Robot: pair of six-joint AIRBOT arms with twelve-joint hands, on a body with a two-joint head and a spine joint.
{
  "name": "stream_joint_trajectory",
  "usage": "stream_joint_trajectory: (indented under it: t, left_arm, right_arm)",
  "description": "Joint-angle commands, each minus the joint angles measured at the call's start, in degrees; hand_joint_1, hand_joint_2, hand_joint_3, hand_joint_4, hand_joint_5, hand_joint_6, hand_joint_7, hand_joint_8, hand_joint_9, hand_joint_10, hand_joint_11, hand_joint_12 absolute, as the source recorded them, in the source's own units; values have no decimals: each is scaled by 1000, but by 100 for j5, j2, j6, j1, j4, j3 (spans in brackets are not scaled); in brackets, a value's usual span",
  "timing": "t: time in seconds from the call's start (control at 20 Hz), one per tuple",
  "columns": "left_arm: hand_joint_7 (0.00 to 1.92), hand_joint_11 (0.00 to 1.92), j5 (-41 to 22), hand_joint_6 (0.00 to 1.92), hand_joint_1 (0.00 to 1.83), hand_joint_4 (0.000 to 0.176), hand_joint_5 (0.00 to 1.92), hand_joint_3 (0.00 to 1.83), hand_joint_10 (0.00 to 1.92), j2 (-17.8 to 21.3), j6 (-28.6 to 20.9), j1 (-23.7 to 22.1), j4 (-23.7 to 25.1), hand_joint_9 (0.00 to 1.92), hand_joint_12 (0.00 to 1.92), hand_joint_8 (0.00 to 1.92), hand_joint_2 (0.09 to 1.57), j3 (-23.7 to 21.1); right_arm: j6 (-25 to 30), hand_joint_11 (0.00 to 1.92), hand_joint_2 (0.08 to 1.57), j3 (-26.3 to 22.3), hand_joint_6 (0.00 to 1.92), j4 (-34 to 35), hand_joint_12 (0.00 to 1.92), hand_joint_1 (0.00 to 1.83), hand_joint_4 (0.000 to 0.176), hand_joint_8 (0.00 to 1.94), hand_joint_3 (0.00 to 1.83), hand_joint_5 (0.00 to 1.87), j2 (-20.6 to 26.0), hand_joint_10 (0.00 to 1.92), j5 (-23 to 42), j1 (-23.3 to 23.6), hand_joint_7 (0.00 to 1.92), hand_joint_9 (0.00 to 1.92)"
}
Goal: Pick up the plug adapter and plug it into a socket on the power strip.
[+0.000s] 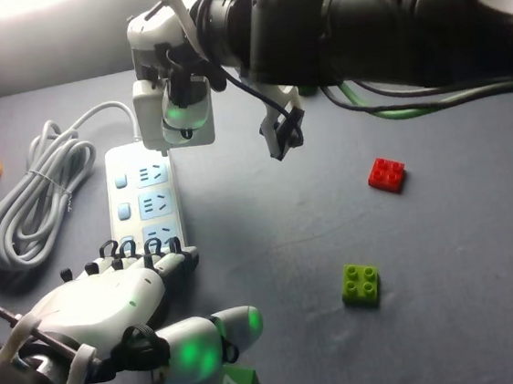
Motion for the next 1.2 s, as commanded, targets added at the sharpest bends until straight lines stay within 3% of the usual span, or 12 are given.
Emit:
stream_joint_trajectory:
  t: [0.0, 0.3, 0.6, 0.7, 0.9, 1.15]
  left_arm:
    - [138, 0, 146, 2, 0, 0, 119, 0, 3, -88, -102, 20, 195, 108, 266, 3, 1162, 15]
    - [113, 0, 122, 3, 0, 0, 111, 1, 3, -122, -101, 22, 196, 81, 193, 3, 1174, 21]
    - [127, 0, 113, 0, 0, 0, 110, 0, 1, -122, -59, 42, 197, 97, 290, 1, 1167, 9]
    - [153, 0, 95, 5, 0, 0, 136, 0, 6, -122, -79, 50, 197, 122, 329, 5, 1170, 9]
    - [90, 0, 69, 0, 0, 0, 88, 2, 0, -110, -93, 79, 197, 61, 178, 2, 1178, -9]
    - [124, 0, 64, 2, 0, 0, 113, 0, 2, -106, -102, 58, 197, 89, 199, 2, 1169, 10]
  right_arm:
    - [6, 774, 1153, 40, 961, -135, 1566, 1242, 0, 1266, 1, 883, -37, 1230, -424, 51, 949, 852]
    - [9, 801, 1149, 93, 939, -135, 1560, 1248, 0, 1258, 0, 890, -154, 1215, -417, 69, 961, 868]
    - [6, 822, 1148, 98, 946, -139, 1530, 1249, 0, 1243, 0, 885, -177, 1205, -521, -62, 969, 880]
    - [6, 814, 1171, 99, 1027, -138, 1546, 1238, 0, 1306, 3, 830, -198, 1231, -573, -66, 932, 861]
    - [6, 797, 1157, 108, 974, -166, 1581, 1242, 0, 1274, 0, 871, -211, 1245, -668, -116, 949, 856]
    - [6, 833, 1152, 365, 958, -273, 1540, 1245, 0, 1258, 0, 880, -331, 1227, -822, -150, 961, 885]
